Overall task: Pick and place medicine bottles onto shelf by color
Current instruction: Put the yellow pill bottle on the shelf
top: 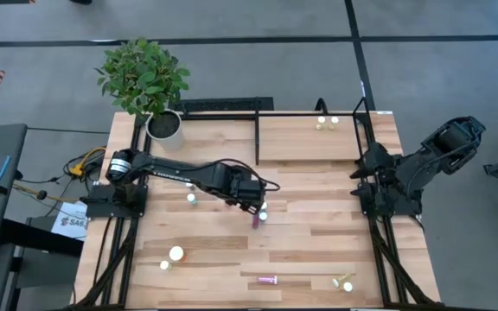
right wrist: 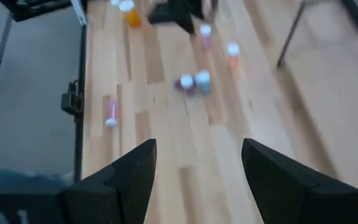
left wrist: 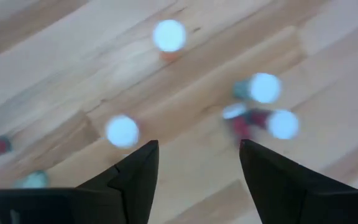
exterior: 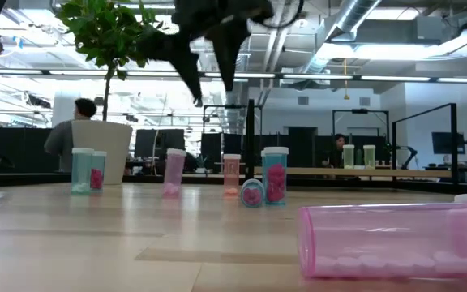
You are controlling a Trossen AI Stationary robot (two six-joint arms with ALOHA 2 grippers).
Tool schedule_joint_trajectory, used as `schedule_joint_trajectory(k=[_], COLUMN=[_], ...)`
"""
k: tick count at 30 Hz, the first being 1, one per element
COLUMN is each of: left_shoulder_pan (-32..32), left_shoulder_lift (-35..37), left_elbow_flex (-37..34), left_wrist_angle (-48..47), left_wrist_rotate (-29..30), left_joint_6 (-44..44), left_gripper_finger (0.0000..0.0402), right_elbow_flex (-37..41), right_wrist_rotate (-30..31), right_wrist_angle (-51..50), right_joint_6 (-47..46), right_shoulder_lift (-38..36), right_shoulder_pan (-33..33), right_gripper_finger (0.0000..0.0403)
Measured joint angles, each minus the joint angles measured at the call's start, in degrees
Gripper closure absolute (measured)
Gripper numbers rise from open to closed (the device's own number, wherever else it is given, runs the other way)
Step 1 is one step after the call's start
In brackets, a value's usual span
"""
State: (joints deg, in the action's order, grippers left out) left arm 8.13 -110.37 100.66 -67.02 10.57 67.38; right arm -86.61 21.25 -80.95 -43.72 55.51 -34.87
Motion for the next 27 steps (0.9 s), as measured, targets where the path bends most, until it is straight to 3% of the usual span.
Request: schedule_joint_trajectory(k=[6, 12, 22, 27], left_shoulder_pan=[4.1, 7.5, 11.3, 11.5], left_shoulder_lift=[0.0, 0.0, 0.0, 0.0], left_elbow_flex=[4.5, 7.2, 7.8, 7.8], left_wrist_angle=[2.9, 10.7, 17.4, 16.8], left_wrist_rotate=[5.2, 10.6, 14.1, 14.3], left_joint_6=[2.3, 2.0, 0.3, -2.4], left_gripper_finger=[0.0191, 0.0191, 0.0191, 0.0191], right_elbow_flex=[0.1, 3.1, 13.1, 14.7], right_wrist_rotate=[-2.1, -8.4, -20.7, -23.3], right_wrist_angle=[-9.3, -5.6, -4.9, 2.1], right_joint_6=[-12.0, -14.7, -31.7, -29.3], right_shoulder_lift=[1.4, 2.3, 6.0, 10.6], right_shoulder_pan=[0.0, -1.8, -11.2, -18.1], right_gripper_finger=[0.0143, 0.0143, 0.0143, 0.0143])
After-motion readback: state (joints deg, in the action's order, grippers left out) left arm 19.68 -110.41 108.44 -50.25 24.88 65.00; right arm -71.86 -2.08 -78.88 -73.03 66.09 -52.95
